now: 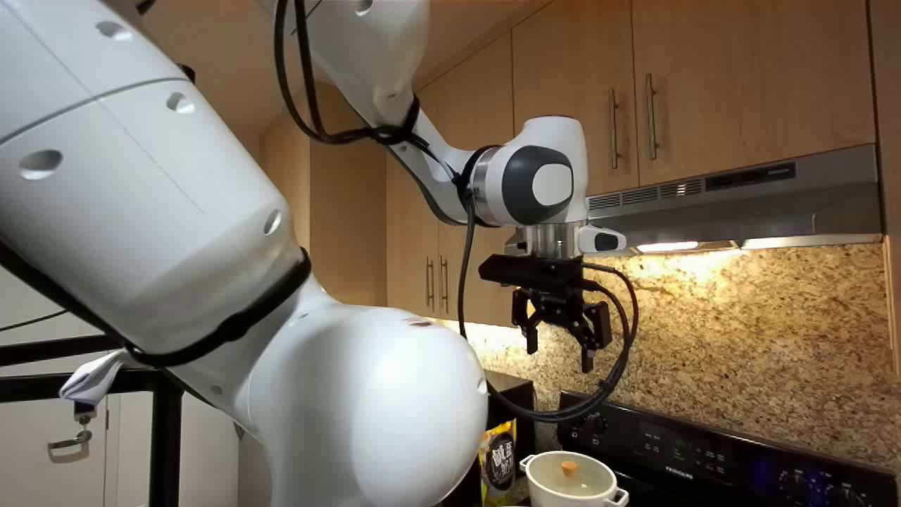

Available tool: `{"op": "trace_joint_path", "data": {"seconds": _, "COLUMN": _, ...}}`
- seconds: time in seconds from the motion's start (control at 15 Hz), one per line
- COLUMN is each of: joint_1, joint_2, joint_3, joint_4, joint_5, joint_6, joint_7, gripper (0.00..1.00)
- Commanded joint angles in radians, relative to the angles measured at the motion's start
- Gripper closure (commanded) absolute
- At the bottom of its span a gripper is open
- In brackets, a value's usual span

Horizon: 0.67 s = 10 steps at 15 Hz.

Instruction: Turn off the stove light

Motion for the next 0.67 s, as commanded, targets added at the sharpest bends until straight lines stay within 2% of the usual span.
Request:
{"op": "trace_joint_path", "data": {"seconds": 0.0, "joint_1": -0.008, "joint_2": 0.001, "joint_3": 0.008, "joint_4": -0.009, "joint_5": 0.007, "joint_6": -0.008, "joint_7": -0.005, "gripper": 0.0}}
{"op": "trace_joint_path", "data": {"seconds": 0.6, "joint_1": -0.008, "joint_2": 0.011, "joint_3": 0.008, "joint_4": -0.026, "joint_5": 0.007, "joint_6": -0.008, "joint_7": -0.005, "gripper": 0.0}}
